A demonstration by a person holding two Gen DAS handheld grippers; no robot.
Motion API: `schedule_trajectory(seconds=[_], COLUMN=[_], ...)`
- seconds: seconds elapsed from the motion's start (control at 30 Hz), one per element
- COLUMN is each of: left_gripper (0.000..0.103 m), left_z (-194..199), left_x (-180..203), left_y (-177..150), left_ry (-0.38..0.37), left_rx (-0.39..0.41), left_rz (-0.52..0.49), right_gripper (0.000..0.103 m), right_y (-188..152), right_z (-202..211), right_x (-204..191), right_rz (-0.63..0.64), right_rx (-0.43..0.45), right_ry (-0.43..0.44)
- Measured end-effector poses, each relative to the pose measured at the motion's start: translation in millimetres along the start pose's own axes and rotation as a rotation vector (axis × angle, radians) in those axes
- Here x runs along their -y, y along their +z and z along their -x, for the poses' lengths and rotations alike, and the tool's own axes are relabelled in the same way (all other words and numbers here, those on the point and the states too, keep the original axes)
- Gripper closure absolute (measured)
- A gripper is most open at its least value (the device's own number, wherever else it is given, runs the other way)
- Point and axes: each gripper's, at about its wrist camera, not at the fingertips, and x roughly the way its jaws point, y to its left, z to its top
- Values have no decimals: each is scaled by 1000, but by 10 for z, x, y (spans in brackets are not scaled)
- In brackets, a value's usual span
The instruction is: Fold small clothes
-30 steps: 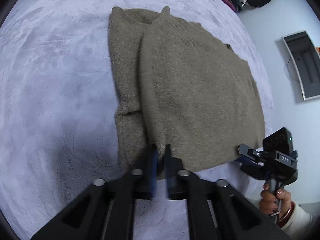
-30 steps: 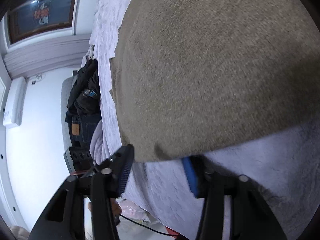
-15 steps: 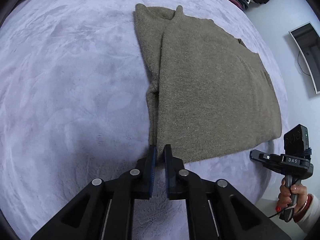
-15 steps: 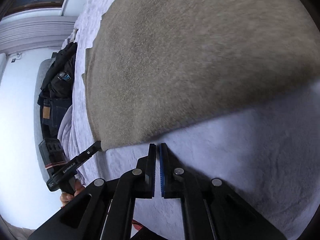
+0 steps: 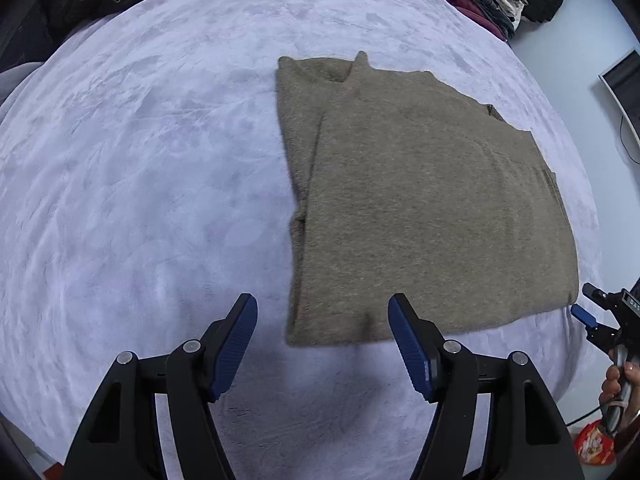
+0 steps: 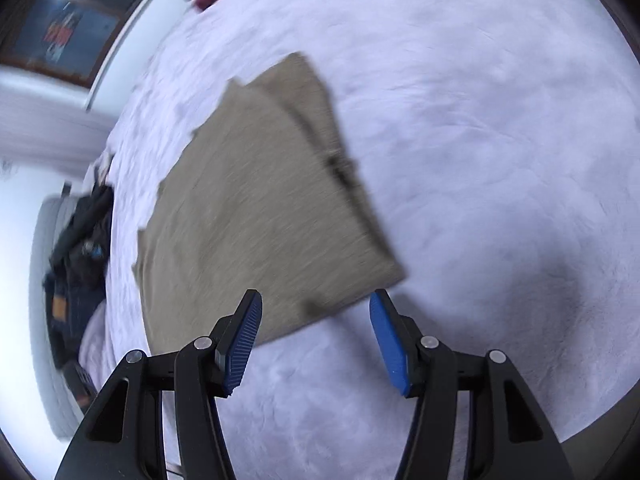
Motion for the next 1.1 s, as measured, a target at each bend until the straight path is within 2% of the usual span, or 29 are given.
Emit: schedule_trajectory(seconds=[0.07,0.1,0.13,0.17,0.2,0.3,0.4,0.47,0.5,0.6,0.77,0.97,1.1], left_gripper=[34,34,34,34,34,34,32,0,0,0,0,0,0], left_z=[-33,-50,-70,-90,-114,-324,-469,-492,-519,-626,-526,-218,-81], left_x=[115,170,221,268,296,313,351,432,473,586,599,437,379], left_y=[31,56,84,113,128,123,69,56,45,18,48,81,25], left_ry=[-11,-17,-19,-15,-5,46,71,53,47,114,123,123,134], left_rx=[1,3,4,8,9,-16,-24,-27,-36,-68,-65,-52,-68], left_rz=[-3,-1,0,-1,-4,-14,-40,-84,-102,-164,-137,-65,-37], right_gripper=[45,55,79,89,91,91,91,91,91,91,89,78,63], right_y=[88,112,133,142,160,212,209,208,202,197,176,131,70], right_z=[-113,-185,-241,-280,-286,-218,-295,-306,-319,-300,-230,-67,42], right_x=[195,276,334,363,350,180,272,305,273,303,289,285,212], right_rz=[-101,-149,-187,-215,-216,-86,-49,-19,-4,11,27,39,63], right_rx=[-18,-27,-34,-40,-39,-2,-42,-47,-47,-49,-58,-78,-92], right_ry=[47,88,112,119,141,81,16,2,-7,-20,-57,-138,-186])
